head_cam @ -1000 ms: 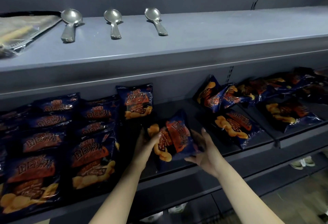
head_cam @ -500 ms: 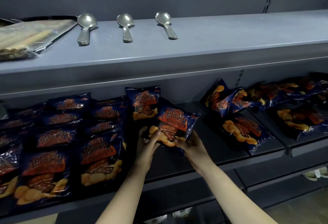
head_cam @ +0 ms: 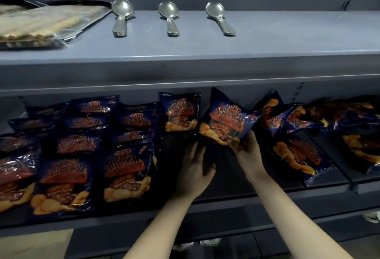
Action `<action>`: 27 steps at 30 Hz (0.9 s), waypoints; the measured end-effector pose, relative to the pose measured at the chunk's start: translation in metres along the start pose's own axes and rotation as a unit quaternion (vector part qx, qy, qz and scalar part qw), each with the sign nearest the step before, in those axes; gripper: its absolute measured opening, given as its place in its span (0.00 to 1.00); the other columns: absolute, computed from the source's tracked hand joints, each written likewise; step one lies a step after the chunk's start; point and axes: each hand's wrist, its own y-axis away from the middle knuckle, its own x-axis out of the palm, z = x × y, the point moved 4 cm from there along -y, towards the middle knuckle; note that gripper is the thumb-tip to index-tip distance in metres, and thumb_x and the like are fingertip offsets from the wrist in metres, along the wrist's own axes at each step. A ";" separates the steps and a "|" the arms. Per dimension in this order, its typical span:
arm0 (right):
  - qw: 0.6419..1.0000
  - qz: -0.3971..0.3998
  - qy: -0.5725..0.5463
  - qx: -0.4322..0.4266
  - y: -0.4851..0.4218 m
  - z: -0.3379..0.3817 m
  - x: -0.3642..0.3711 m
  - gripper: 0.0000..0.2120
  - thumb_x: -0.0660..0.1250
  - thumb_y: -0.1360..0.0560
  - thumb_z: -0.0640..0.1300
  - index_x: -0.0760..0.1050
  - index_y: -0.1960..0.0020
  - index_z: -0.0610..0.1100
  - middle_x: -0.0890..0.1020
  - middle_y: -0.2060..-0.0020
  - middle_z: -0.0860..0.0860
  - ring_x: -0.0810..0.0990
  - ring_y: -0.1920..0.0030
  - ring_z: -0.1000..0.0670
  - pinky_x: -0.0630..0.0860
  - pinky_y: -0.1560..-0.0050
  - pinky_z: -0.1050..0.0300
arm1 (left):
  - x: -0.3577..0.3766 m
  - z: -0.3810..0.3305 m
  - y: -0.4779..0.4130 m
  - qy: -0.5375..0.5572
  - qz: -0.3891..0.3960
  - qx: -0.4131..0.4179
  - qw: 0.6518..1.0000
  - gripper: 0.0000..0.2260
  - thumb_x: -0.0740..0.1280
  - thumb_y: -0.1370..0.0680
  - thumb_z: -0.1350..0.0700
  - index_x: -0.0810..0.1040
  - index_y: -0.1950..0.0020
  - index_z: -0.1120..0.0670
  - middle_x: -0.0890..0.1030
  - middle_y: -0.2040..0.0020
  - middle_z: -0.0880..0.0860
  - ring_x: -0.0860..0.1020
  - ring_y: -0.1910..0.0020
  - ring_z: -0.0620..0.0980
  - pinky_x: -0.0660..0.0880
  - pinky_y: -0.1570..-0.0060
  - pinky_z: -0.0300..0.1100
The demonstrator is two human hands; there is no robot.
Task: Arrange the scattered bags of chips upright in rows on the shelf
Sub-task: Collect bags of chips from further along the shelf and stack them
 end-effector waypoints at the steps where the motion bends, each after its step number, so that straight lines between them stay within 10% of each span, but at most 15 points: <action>1: 1.000 0.004 0.007 -0.002 -0.004 0.000 0.000 0.19 0.69 0.27 0.34 0.71 0.45 0.55 0.81 0.51 0.60 0.79 0.49 0.63 0.74 0.51 0.71 | 0.006 -0.001 -0.001 -0.055 0.032 0.036 0.997 0.29 0.56 0.22 0.41 0.57 0.24 0.51 0.50 0.22 0.52 0.46 0.24 0.52 0.44 0.28 0.45; 14: 0.990 0.067 0.126 -0.011 -0.027 -0.008 0.049 0.14 0.69 0.27 0.37 0.69 0.52 0.54 0.79 0.56 0.59 0.77 0.55 0.62 0.70 0.58 0.65 | 0.018 -0.004 -0.004 -0.146 0.115 0.078 0.980 0.32 0.52 0.22 0.38 0.49 0.23 0.52 0.48 0.22 0.52 0.44 0.24 0.51 0.40 0.26 0.49; 21: 0.970 0.131 0.204 -0.009 -0.035 -0.017 0.083 0.11 0.65 0.25 0.38 0.71 0.44 0.46 0.79 0.49 0.49 0.77 0.47 0.48 0.70 0.52 0.57 | 0.009 -0.011 -0.002 -0.084 0.088 0.083 0.989 0.31 0.57 0.22 0.41 0.51 0.23 0.52 0.53 0.22 0.52 0.47 0.24 0.49 0.43 0.26 0.46; 27: 0.919 0.166 0.353 -0.062 -0.032 -0.026 0.094 0.29 0.63 0.22 0.44 0.58 0.26 0.36 0.68 0.32 0.40 0.63 0.30 0.41 0.61 0.34 0.57 | 0.007 -0.011 -0.001 -0.075 0.080 0.077 0.991 0.31 0.60 0.23 0.43 0.56 0.24 0.53 0.58 0.24 0.54 0.52 0.24 0.51 0.46 0.26 0.44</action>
